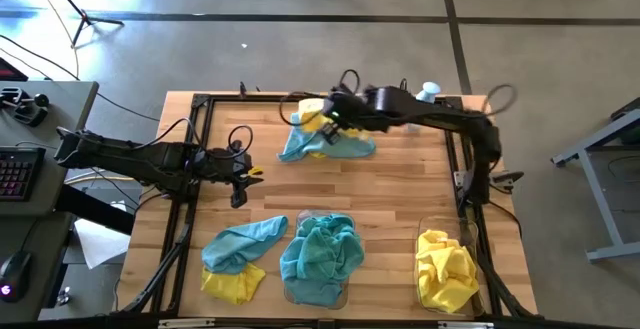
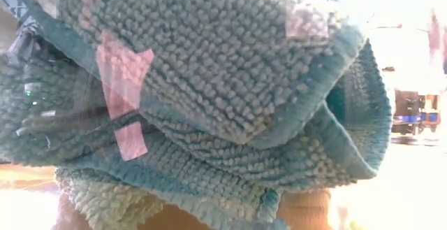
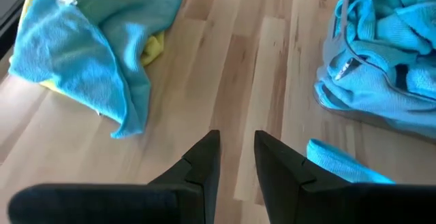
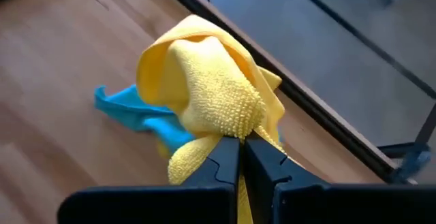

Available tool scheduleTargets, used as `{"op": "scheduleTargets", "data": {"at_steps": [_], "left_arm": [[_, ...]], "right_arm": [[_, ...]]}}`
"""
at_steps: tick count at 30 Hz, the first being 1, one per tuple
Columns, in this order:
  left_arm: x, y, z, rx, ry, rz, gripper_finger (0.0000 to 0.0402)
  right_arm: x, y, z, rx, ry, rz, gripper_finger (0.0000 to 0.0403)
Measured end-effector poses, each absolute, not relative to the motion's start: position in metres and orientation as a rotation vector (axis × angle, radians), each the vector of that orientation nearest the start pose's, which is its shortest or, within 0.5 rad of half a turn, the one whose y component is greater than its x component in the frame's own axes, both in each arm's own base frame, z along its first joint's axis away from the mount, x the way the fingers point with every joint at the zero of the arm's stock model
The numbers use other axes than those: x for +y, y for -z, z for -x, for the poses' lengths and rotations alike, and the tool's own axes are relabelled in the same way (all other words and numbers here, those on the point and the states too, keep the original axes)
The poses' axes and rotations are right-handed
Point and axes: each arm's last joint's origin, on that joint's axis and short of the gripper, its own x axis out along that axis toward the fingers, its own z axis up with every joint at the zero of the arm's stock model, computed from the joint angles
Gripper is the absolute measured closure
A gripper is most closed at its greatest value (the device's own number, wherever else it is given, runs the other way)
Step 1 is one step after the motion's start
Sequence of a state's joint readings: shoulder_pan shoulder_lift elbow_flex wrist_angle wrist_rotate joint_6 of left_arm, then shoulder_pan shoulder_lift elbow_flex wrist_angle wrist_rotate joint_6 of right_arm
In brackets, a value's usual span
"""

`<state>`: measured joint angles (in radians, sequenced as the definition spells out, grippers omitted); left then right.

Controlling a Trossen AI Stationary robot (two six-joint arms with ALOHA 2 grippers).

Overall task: Sort microfiber towel by color & place in baskets
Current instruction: Put the yellow towel into the right transparent bin

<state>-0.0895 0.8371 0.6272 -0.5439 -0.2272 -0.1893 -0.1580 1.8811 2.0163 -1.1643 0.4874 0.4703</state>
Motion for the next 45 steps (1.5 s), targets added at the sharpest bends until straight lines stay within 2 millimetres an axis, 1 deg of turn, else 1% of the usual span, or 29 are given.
{"op": "scheduleTargets", "data": {"at_steps": [5, 9, 12, 14, 16, 18, 24, 26, 32, 37, 40, 42, 45], "left_arm": [[-0.009, -0.243, -0.167, 0.709, -0.196, 0.063, 0.0324], [-0.009, -0.243, -0.167, 0.706, -0.197, 0.074, 0.0324], [-0.010, -0.243, -0.167, 0.702, -0.204, 0.109, 0.0324], [-0.010, -0.243, -0.167, 0.701, -0.209, 0.128, 0.0324], [-0.010, -0.243, -0.167, 0.698, -0.217, 0.151, 0.0324], [-0.010, -0.243, -0.167, 0.695, -0.226, 0.177, 0.0324], [-0.010, -0.243, -0.167, 0.692, -0.236, 0.202, 0.0324], [-0.010, -0.243, -0.167, 0.691, -0.242, 0.218, 0.0324], [-0.010, -0.243, -0.167, 0.686, -0.257, 0.260, 0.0324], [-0.010, -0.243, -0.167, 0.686, -0.258, 0.261, 0.0324], [-0.010, -0.243, -0.167, 0.685, -0.260, 0.267, 0.0324], [-0.010, -0.243, -0.167, 0.683, -0.265, 0.282, 0.0324], [-0.010, -0.243, -0.167, 0.682, -0.267, 0.286, 0.0324]], "right_arm": [[-0.024, -0.414, -0.329, 0.782, 0.792, -0.225, 0.0402], [0.015, -0.439, -0.289, 0.713, 0.763, -0.255, 0.0402], [0.041, -0.452, -0.258, 0.680, 0.727, -0.273, 0.0402], [0.056, -0.458, -0.238, 0.680, 0.693, -0.298, 0.0402], [0.070, -0.461, -0.220, 0.690, 0.649, -0.336, 0.0402], [0.084, -0.465, -0.206, 0.682, 0.565, -0.371, 0.0402], [0.128, -0.469, -0.171, 0.746, 0.306, -0.419, 0.0403], [0.140, -0.469, -0.160, 0.780, 0.240, -0.462, 0.0403], [0.178, -0.466, -0.125, 0.973, 0.068, -0.622, 0.0403], [0.206, -0.458, -0.097, 1.235, 0.024, -0.769, 0.0403], [0.218, -0.455, -0.083, 1.359, 0.037, -0.820, 0.0403], [0.223, -0.453, -0.078, 1.364, 0.042, -0.816, 0.0403], [0.227, -0.447, -0.079, 1.274, 0.045, -0.753, 0.0403]]}}
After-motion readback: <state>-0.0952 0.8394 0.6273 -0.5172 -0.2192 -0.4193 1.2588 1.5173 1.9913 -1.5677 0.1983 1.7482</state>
